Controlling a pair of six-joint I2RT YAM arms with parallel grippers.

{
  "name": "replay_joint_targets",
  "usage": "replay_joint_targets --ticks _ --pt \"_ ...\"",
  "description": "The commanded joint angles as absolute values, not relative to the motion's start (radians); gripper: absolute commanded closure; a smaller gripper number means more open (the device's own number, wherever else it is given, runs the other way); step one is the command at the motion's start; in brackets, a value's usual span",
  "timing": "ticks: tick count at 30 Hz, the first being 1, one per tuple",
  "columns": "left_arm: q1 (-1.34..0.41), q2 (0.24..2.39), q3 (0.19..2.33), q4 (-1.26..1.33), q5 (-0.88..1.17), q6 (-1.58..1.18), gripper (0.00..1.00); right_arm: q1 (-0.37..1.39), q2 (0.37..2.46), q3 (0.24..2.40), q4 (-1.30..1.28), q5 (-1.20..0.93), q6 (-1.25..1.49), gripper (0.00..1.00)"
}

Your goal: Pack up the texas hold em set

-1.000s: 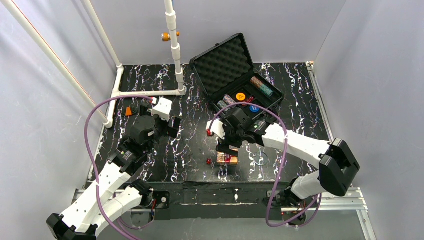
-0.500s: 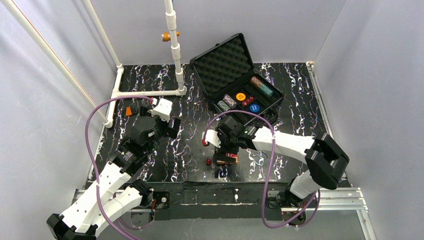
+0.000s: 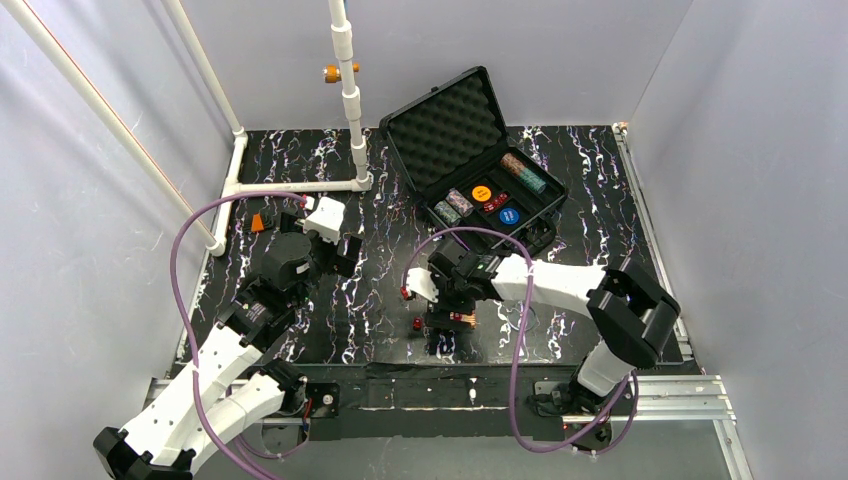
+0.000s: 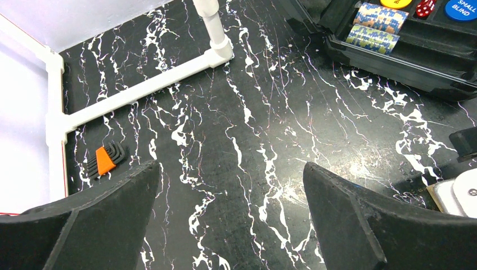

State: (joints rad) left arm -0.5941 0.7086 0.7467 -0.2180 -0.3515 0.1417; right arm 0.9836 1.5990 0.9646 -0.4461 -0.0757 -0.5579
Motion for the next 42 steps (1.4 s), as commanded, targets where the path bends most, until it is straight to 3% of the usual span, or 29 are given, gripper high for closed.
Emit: replay_joint_targets --ticks 1,14,25,30,35,42 --pt "-0.597 0.695 0.742 -0.222 -0.353 0.15 0.01 0.995 1.619 0.988 -0.457 -0.1 -0.563 0.02" --pt "-0.597 0.698 0.743 -0.221 -0.348 0.149 0.01 0.998 1.657 0.999 -0.47 -0.125 -0.569 0.01" --pt "-0.597 0.699 0.744 -0.222 -0.348 0.15 0.01 0.997 1.687 1.027 -0.497 -0.141 -0.57 0.11" --pt "-0.597 0.694 0.744 -0.224 -0.35 0.152 0.01 0.997 1.682 1.037 -0.509 -0.156 -0.561 0.21" --pt "-0.597 0.692 0.744 -0.222 -0.35 0.152 0.01 0.997 1.681 1.058 -0.52 -0.157 -0.527 0.44" --pt "-0.597 0.686 0.744 -0.224 -0.351 0.153 0.01 0.995 1.64 1.06 -0.457 -0.098 -0.441 0.44"
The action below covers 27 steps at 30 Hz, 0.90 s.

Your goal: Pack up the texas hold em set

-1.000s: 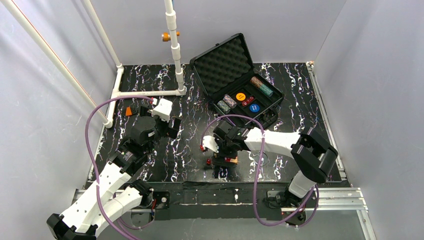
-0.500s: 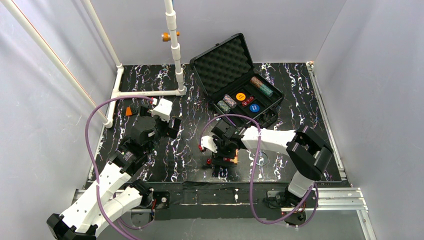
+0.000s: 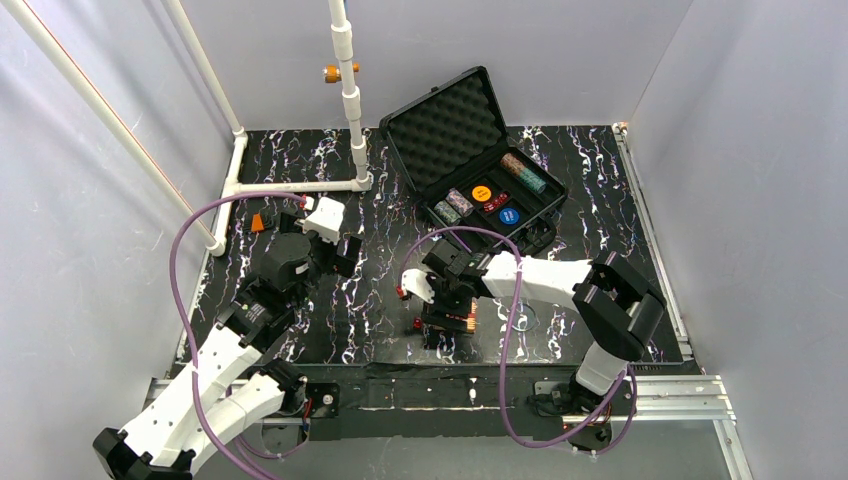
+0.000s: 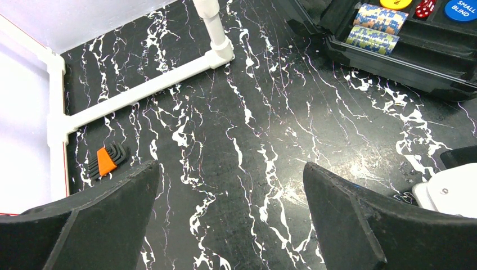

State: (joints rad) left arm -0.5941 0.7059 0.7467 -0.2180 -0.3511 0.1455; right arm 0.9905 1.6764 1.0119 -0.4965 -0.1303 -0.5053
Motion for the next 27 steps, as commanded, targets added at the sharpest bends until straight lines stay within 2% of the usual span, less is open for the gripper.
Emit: replay_joint_targets --ticks 1,12,19,22,24,27 --pt "-0.597 0.686 0.744 -0.225 -0.351 0.152 0.01 0.994 1.635 1.06 -0.447 -0.085 -0.425 0.43" --pt "-0.597 0.673 0.746 -0.226 -0.347 0.149 0.01 0.946 1.703 1.077 -0.387 0.04 -0.162 0.4" --pt "-0.597 0.67 0.746 -0.227 -0.345 0.147 0.01 0.92 1.792 1.133 -0.425 0.132 -0.018 0.33" --pt "-0.597 0.669 0.746 -0.226 -0.347 0.149 0.01 0.916 1.839 1.179 -0.469 0.143 0.034 0.26" --pt "-0.597 0.67 0.746 -0.226 -0.347 0.151 0.01 0.915 1.863 1.206 -0.498 0.164 0.065 0.15" --pt "-0.597 0.67 0.744 -0.223 -0.347 0.152 0.01 0.914 1.879 1.232 -0.52 0.155 0.074 0.05"
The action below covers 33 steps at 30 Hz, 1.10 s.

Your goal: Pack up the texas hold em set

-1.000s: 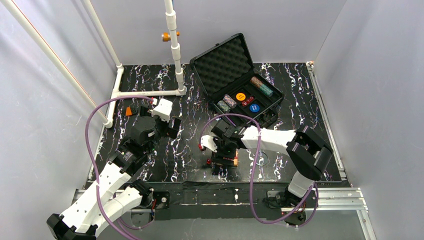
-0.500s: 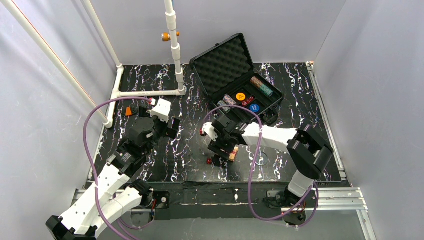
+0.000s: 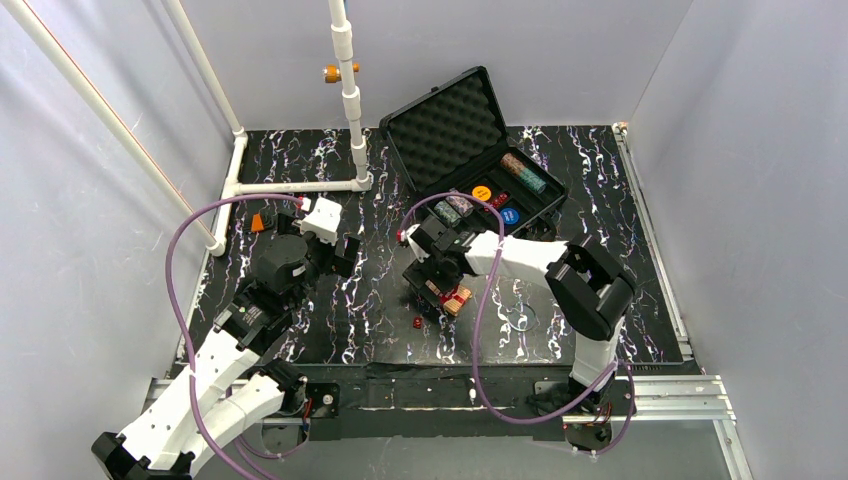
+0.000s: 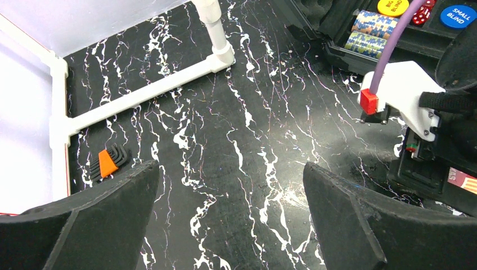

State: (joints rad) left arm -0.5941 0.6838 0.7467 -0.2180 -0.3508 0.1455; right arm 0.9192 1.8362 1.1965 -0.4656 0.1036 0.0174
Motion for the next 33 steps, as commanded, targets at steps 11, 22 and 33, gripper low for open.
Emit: replay_joint_targets --ticks 11,22,33 --pt "-0.597 0.676 0.744 -0.221 -0.347 0.158 0.01 0.914 1.81 1.246 -0.559 0.067 -0.059 0.02" --pt "-0.597 0.69 0.744 -0.219 -0.341 0.159 0.01 0.914 1.74 1.197 -0.534 0.008 -0.196 0.02" --pt "-0.597 0.693 0.744 -0.215 -0.342 0.161 0.01 0.914 1.784 1.189 -0.51 -0.031 -0.176 0.05"
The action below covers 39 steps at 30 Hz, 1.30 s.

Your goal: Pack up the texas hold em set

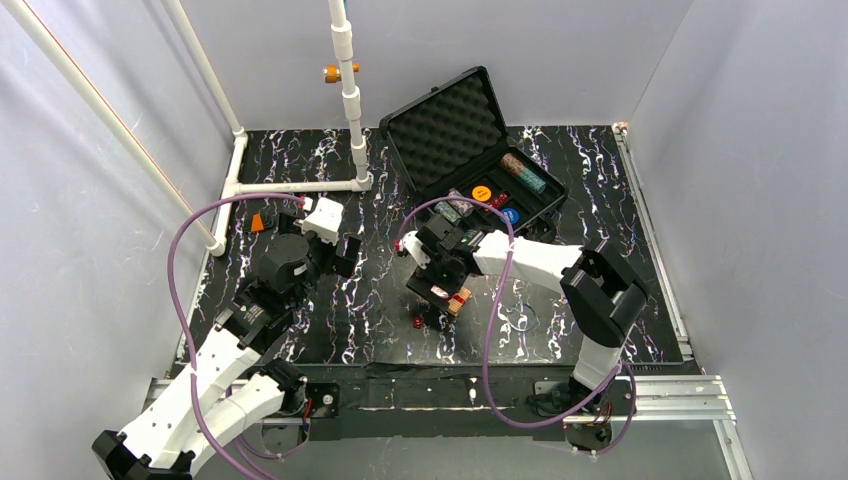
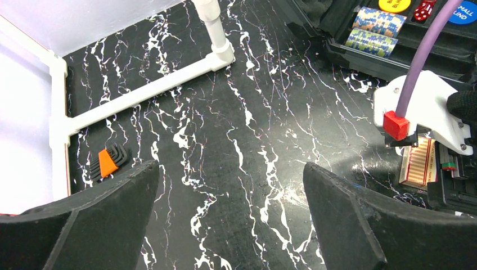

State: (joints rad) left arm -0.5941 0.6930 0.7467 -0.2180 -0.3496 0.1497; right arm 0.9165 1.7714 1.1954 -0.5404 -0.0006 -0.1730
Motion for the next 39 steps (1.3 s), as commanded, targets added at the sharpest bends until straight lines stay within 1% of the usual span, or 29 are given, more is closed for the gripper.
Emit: replay_joint_targets --ticks 1,10,14,16,17,20,21,23,28,34,39 --pt "-0.597 0.694 0.745 -0.215 -0.342 0.16 0.01 0.914 1.786 1.187 -0.503 -0.035 -0.172 0.05" --pt "-0.597 0.693 0.745 -0.216 -0.341 0.159 0.01 0.914 1.798 1.161 -0.482 -0.044 -0.148 0.12" --pt "-0.597 0.694 0.745 -0.218 -0.341 0.159 0.01 0.914 1.809 1.154 -0.474 -0.052 -0.136 0.2" --pt "-0.597 0.692 0.746 -0.218 -0.341 0.159 0.01 0.914 1.812 1.152 -0.475 -0.055 -0.134 0.28" --pt "-0.597 0.692 0.746 -0.218 -0.341 0.158 0.01 0.914 1.814 1.152 -0.476 -0.059 -0.133 0.37" --pt "-0.597 0.692 0.745 -0.218 -0.34 0.159 0.01 0.914 1.818 1.156 -0.481 -0.068 -0.131 0.54" --pt "-0.597 0.692 0.745 -0.219 -0.34 0.159 0.01 0.914 1.819 1.159 -0.483 -0.069 -0.13 0.59" --pt "-0.597 0.691 0.745 -0.219 -0.341 0.159 0.01 0.914 1.818 1.164 -0.489 -0.066 -0.125 0.62" --pt "-0.596 0.689 0.746 -0.219 -0.341 0.158 0.01 0.914 1.8 1.202 -0.52 -0.054 -0.103 0.75" --pt "-0.597 0.686 0.747 -0.221 -0.341 0.156 0.01 0.914 1.775 1.295 -0.591 -0.054 -0.055 0.99" --pt "-0.597 0.683 0.747 -0.222 -0.341 0.154 0.01 0.914 1.771 1.375 -0.658 -0.071 -0.023 0.99"
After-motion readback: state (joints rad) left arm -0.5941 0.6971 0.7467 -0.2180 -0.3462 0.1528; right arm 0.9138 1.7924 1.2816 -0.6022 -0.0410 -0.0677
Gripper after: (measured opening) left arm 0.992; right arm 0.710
